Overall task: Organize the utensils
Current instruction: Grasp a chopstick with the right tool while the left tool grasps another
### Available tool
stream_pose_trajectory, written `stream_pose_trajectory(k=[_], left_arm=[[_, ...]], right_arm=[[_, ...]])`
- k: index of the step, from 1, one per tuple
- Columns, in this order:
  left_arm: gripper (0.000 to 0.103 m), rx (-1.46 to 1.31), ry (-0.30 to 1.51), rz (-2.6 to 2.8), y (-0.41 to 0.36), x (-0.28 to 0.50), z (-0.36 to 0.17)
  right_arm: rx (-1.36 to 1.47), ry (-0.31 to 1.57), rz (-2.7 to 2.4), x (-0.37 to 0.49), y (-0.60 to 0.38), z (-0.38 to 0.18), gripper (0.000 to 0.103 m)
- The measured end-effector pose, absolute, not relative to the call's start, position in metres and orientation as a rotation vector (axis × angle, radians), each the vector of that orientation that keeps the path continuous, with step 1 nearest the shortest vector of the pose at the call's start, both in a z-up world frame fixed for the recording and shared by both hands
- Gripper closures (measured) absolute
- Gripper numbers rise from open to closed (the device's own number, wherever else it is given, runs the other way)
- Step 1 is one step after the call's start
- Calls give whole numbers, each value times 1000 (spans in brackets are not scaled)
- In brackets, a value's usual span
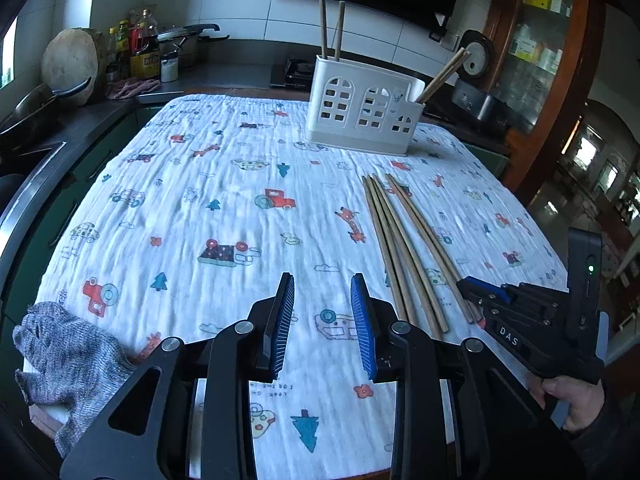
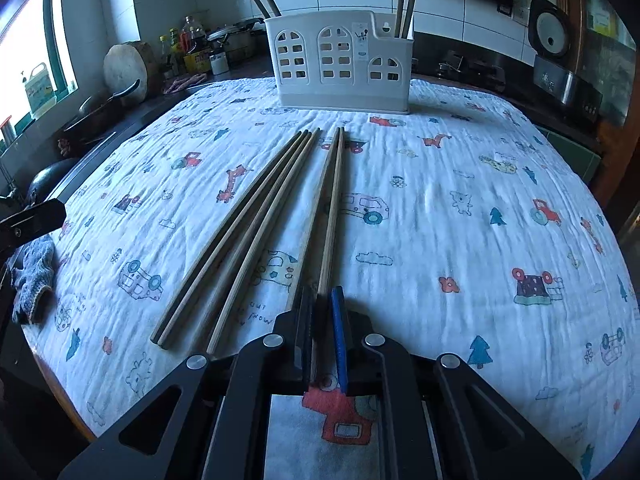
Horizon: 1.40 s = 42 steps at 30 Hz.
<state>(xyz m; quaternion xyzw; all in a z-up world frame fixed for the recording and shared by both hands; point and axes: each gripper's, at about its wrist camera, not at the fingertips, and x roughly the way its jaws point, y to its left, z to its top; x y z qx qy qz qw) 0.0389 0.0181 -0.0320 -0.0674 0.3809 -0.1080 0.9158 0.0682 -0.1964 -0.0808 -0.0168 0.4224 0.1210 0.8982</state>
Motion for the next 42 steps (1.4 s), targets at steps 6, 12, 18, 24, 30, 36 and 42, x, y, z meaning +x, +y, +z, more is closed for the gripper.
stream_pose_trajectory(k=[6,12,18,24,30,36,42], left_arm=[[73,-163,842,-291,-4,44,-50],[73,-198,898,-325,-27,55,-67],[80,-214,932,-338,-45,66,-78],[92,-238,943,-319,-47,75,-82],[93,-251,962,-304,-46,80,-89],[94,-224,965,-278,-53,83,-89],[94,-185,970,-228,-64,82,-90]], right_arm=[[-15,860,248,67,-202,-78,96],[-34,791,230,54,-209,-57,96],[-28,724,230,46,-217,-33,96],[-17,697,234,44,-223,-23,96],[-6,699,233,44,-229,-25,96],[-2,696,231,45,-230,-24,96],[-1,693,231,45,-232,-25,96]])
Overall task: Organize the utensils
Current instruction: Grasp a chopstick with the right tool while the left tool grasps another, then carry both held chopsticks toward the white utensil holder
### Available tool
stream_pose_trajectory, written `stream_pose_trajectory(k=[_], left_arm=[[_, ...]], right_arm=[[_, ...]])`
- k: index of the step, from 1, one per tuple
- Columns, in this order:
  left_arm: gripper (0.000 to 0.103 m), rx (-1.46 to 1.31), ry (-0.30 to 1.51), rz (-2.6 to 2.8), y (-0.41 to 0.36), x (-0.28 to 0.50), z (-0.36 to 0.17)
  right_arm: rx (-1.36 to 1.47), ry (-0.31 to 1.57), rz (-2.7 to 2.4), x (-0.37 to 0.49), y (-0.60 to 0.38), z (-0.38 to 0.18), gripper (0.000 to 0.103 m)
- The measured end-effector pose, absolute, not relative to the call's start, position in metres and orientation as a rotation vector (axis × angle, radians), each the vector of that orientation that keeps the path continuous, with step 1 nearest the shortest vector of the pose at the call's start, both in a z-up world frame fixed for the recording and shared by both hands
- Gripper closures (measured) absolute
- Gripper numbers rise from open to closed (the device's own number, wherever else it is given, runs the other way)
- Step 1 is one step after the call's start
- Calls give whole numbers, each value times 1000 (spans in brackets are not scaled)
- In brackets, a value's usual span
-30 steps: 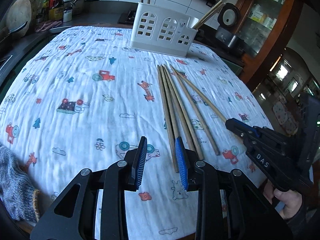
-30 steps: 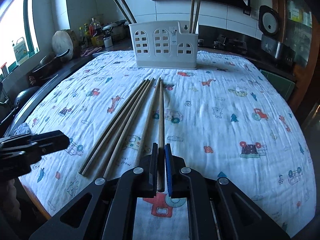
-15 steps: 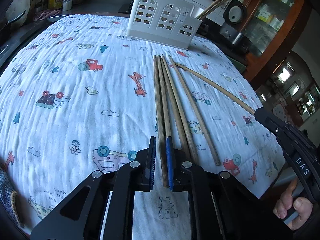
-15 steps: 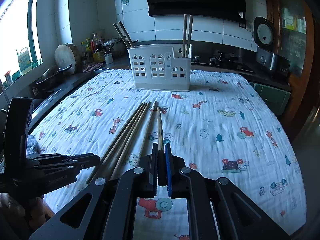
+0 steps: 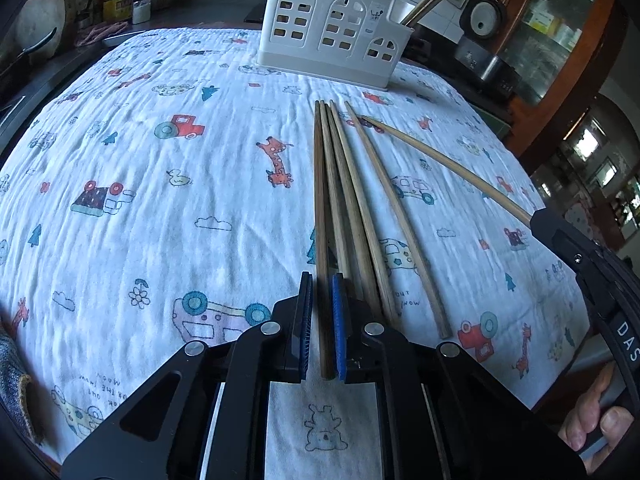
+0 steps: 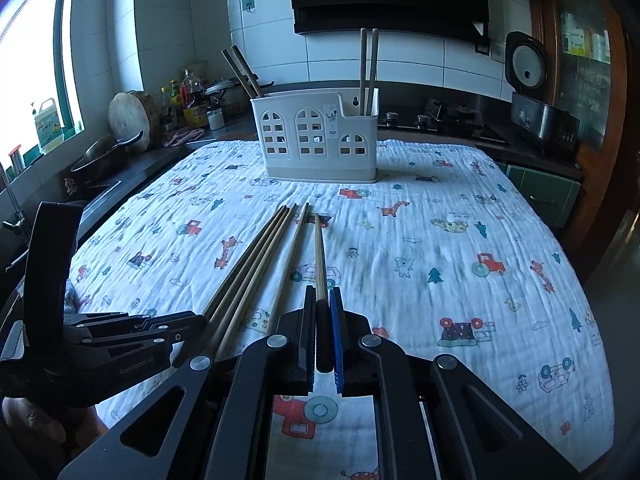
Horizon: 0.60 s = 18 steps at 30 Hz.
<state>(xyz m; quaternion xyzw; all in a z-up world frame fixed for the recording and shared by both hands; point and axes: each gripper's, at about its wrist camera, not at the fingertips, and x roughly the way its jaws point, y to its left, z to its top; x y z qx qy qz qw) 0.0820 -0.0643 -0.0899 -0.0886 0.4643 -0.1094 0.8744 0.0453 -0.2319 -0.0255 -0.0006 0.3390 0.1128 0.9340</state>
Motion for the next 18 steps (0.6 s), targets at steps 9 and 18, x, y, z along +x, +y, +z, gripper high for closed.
stream_pose_trajectory(k=[9,18], left_arm=[[94,-137,985,-174,-73,83,-88],[97,-127,948,-205,-65,80,-75]], right_arm=[[-5,689,231,47,-232,-24,96],[-29,640,235,43,-232,-2,96]])
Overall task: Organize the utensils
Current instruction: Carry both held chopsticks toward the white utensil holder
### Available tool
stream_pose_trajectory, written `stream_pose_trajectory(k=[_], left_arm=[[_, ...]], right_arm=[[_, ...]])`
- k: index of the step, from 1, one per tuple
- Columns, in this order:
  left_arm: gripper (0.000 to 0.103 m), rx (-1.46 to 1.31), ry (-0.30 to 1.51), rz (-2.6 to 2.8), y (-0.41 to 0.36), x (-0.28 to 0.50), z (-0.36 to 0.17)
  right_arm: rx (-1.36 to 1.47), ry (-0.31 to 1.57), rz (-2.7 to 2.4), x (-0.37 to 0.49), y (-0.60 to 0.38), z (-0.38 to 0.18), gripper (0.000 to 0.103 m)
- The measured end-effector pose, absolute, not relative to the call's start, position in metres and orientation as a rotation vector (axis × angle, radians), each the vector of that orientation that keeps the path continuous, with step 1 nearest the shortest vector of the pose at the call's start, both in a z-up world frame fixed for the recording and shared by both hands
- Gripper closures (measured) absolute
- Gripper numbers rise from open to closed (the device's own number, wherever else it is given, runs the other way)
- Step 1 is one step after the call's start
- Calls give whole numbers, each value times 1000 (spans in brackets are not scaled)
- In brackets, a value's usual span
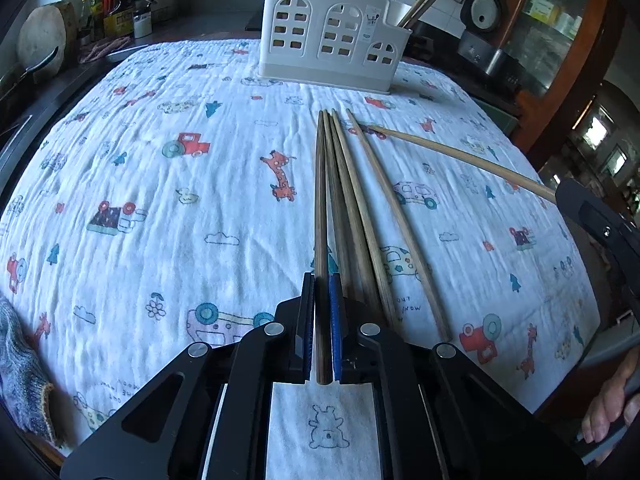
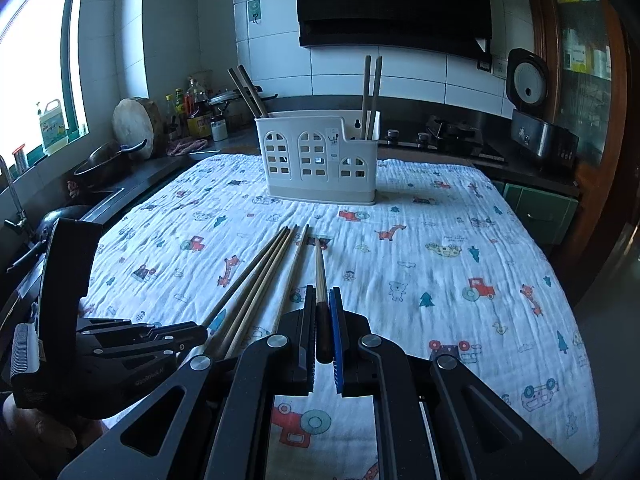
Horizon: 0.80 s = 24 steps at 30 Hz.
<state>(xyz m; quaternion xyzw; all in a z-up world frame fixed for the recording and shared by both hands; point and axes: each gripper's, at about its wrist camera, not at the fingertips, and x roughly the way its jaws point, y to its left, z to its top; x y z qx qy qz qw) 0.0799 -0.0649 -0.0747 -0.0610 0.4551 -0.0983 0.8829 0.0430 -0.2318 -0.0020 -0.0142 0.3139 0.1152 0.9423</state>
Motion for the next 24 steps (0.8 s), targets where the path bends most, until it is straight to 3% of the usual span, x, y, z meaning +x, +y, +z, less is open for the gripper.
stream_pose_trajectory(k=[13,24], left_arm=[[97,-34,682,-265,-40,80,22],[98,-18,645,-356,-35,141,79]], right_arm=[[-85,569,290,68,-227,57,96],[-140,596,356,130,-217,117,96]])
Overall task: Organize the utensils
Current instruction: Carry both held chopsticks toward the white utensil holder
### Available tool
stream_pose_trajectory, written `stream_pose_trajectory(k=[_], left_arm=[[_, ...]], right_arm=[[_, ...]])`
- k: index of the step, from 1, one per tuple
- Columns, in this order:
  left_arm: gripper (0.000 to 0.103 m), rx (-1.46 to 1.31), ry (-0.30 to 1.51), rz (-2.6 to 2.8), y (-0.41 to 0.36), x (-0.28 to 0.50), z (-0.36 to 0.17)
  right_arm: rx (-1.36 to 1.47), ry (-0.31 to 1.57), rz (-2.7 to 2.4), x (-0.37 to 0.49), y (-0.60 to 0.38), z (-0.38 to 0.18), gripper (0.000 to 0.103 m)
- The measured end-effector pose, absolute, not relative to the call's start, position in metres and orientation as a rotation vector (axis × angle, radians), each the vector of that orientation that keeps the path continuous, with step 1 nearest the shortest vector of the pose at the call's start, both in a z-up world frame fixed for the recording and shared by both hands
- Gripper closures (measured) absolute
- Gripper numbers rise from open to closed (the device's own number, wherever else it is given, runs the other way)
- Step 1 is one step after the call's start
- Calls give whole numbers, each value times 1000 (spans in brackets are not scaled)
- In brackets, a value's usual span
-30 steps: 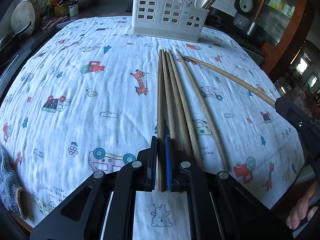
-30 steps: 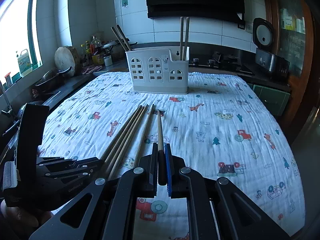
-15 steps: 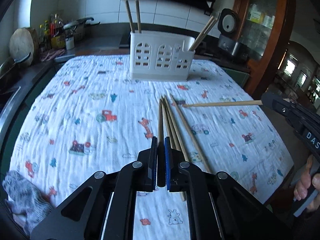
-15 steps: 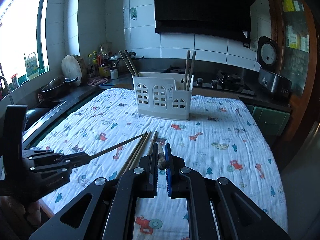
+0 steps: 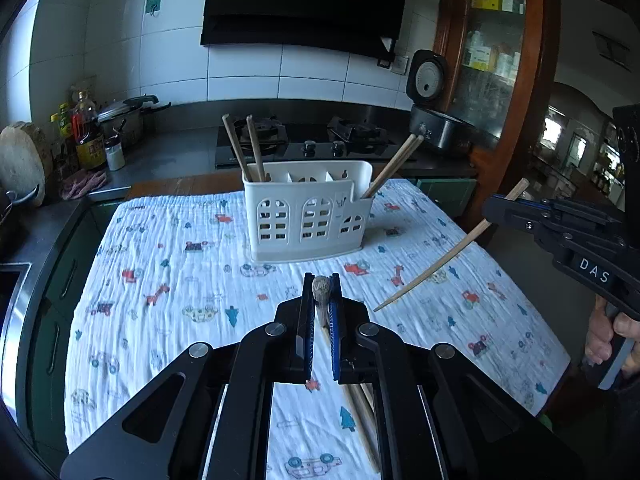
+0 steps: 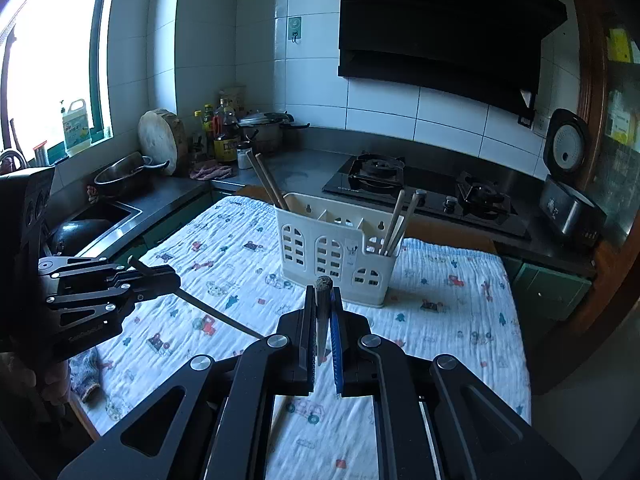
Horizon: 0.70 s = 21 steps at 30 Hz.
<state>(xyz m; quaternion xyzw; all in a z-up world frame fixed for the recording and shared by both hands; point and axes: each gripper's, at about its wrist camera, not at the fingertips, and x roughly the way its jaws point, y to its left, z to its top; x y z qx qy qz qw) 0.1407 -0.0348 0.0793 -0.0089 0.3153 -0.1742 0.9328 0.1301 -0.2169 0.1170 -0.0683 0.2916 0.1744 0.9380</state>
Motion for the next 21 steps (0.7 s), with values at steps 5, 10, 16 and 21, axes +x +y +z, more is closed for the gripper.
stream_pose_trajectory(k=[5,10,16,21], left_arm=[[98,-5,622,-397,-36,162,116],[98,-17,537,-407,-30,181,168],[98,-25,443,-347,-26,216,209],[98,-49,431,-282,-24,249,211]], right_arm=[[-157,597,366,159,-215,151,96],[-148,572,352,189,-218,188,96],[-128,547,300,224,-224,210,96],[-102,541,262,251,-229,209,96]])
